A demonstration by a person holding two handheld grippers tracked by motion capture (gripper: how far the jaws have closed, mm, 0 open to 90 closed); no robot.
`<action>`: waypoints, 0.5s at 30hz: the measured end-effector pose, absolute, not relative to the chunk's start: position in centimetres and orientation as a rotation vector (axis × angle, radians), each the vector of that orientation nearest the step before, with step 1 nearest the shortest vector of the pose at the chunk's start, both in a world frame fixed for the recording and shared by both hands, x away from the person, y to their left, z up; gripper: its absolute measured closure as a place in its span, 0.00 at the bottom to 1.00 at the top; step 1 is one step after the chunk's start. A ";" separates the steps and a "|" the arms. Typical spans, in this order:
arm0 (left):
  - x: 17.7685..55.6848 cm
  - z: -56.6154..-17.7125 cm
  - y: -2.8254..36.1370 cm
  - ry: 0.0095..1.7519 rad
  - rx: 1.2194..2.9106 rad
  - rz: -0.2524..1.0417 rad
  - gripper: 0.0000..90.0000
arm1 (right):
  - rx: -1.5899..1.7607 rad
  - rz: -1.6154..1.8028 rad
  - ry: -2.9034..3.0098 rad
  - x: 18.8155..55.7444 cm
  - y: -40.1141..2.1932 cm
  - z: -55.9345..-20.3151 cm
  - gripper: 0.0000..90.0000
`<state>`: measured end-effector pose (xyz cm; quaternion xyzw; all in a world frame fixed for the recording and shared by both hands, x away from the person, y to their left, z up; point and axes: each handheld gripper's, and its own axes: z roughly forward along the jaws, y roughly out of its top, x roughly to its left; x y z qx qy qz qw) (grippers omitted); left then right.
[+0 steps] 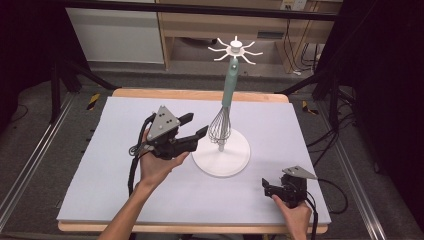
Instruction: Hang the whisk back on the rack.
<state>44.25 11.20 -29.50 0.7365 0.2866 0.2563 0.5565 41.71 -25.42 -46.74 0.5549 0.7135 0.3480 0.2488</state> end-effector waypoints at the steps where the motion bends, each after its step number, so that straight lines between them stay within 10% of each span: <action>1: 44.2 -30.0 11.5 0.684 1.741 0.605 0.46 | 1.510 0.945 1.945 41.7 -25.4 -46.7 0.12; 15: 43.7 -36.4 15.8 0.825 1.842 0.617 0.40 | 1.519 0.933 1.940 41.7 -25.5 -46.8 0.12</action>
